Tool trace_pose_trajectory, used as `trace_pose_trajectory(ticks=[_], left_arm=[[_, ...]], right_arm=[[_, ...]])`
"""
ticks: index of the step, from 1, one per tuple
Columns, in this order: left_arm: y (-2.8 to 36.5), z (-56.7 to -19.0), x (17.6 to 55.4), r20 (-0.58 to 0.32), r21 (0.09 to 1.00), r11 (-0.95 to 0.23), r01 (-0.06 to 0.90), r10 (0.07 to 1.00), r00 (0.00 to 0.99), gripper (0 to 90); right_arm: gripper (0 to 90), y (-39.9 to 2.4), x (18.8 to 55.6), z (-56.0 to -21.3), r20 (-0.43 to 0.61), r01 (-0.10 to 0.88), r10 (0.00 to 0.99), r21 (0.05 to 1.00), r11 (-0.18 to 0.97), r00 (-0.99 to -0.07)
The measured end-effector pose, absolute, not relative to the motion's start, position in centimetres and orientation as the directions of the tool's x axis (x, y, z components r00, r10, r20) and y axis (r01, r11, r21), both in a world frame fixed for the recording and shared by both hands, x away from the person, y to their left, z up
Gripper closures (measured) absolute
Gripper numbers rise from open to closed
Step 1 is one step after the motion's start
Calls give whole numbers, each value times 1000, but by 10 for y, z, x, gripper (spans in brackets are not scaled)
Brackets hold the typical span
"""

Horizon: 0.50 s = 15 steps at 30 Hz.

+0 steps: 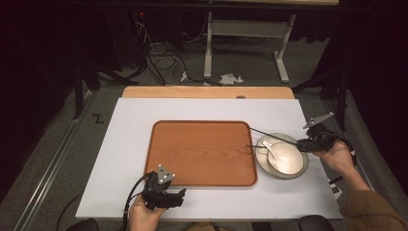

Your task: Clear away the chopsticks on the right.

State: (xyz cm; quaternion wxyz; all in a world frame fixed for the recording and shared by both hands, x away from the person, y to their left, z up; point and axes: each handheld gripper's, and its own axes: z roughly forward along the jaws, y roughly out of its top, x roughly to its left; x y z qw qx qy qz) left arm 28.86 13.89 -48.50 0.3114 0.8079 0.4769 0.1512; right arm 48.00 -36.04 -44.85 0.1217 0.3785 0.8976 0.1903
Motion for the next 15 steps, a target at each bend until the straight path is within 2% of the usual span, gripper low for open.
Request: trace_pose_trajectory(ticks=[15], left_arm=[[139, -486, 289, -57, 644, -352, 679, 863, 502, 217]], right_arm=[[859, -360, 481, -452, -100, 619, 725, 450, 644, -682]])
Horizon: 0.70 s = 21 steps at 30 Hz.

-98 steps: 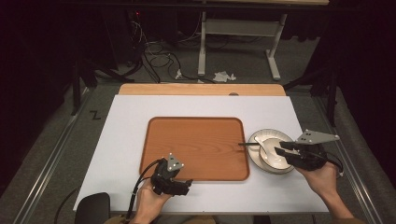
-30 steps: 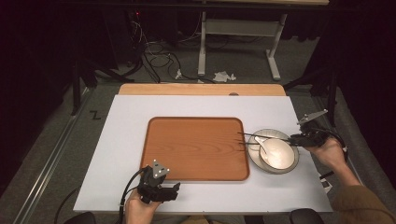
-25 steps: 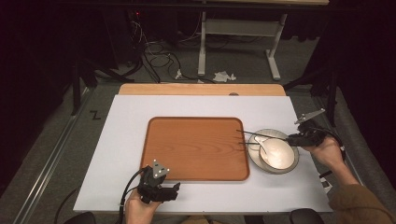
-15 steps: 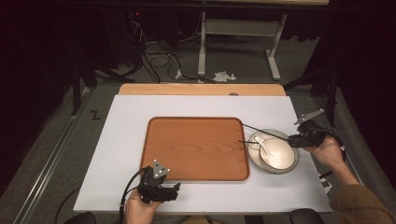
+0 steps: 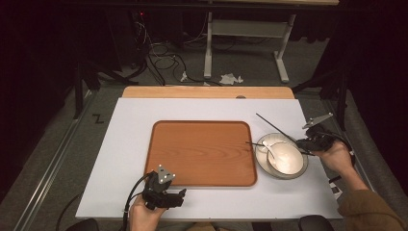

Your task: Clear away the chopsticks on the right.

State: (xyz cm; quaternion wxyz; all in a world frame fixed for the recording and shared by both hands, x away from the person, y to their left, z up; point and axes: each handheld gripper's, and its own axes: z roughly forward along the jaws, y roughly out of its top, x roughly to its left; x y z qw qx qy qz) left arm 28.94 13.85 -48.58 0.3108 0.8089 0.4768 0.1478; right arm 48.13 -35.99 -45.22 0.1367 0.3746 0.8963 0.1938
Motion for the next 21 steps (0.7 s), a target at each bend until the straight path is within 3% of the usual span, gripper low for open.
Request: trace_pose_trajectory(ticks=[21], left_arm=[[126, -485, 303, -59, 640, -403, 654, 823, 565, 217]], right_arm=[[864, -359, 445, -416, -118, 562, 729, 558, 610, -674]])
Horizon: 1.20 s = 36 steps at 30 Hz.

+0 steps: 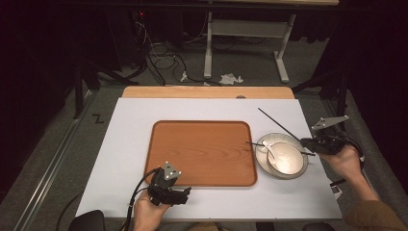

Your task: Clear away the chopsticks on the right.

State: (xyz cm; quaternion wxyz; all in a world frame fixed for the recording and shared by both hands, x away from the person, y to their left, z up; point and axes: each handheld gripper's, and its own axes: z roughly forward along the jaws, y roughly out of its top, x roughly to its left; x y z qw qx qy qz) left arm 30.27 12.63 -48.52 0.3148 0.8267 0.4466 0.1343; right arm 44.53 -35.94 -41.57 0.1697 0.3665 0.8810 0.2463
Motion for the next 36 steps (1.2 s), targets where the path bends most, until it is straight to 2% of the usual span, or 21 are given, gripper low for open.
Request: trace_pose_trajectory(ticks=[8, 18, 25, 30, 36], left_arm=[[115, -485, 310, -59, 639, -439, 632, 791, 610, 217], [109, -483, 316, -64, 650, -453, 611, 768, 637, 218], [108, -482, 317, -64, 650, -457, 607, 763, 643, 218], [107, -482, 315, -62, 651, -459, 604, 762, 645, 218], [107, -481, 315, -62, 653, -461, 601, 758, 649, 218]], right_arm=[[864, -349, 418, -396, -119, 536, 729, 601, 593, -674], [864, -315, 386, -381, -117, 484, 684, 621, 616, -720], [863, -284, 370, -389, -82, 466, 643, 621, 630, -761], [863, -260, 359, -396, -122, 409, 605, 630, 660, -787], [863, -230, 355, -409, -92, 414, 592, 630, 657, -800]])
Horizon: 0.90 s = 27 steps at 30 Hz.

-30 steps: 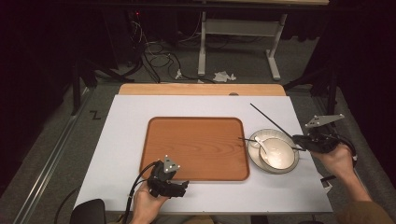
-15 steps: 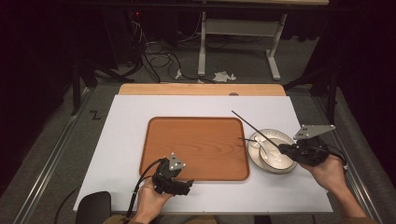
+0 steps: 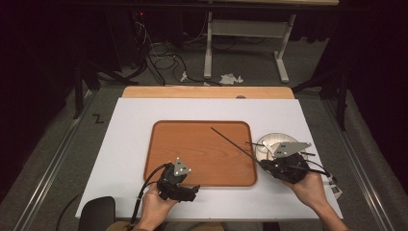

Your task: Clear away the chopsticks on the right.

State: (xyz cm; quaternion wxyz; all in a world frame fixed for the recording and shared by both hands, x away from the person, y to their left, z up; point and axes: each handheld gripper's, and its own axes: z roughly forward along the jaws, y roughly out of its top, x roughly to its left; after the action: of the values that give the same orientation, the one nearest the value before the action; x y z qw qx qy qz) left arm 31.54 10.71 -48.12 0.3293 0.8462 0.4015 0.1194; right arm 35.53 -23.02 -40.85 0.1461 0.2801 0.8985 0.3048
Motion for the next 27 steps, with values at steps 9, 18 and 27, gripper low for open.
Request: trace_pose_trajectory(ticks=[9, 18, 27], left_arm=[[105, -482, 316, -60, 652, -468, 597, 753, 656, 218], [105, -482, 316, -57, 649, -473, 596, 751, 658, 218], [104, -482, 315, -54, 647, -473, 598, 754, 655, 218]], right_arm=[[863, -202, 367, -435, -83, 458, 613, 586, 668, -786], [863, -181, 380, -465, -108, 500, 622, 497, 710, -776], [854, -174, 383, -482, -114, 523, 621, 434, 733, -776]])
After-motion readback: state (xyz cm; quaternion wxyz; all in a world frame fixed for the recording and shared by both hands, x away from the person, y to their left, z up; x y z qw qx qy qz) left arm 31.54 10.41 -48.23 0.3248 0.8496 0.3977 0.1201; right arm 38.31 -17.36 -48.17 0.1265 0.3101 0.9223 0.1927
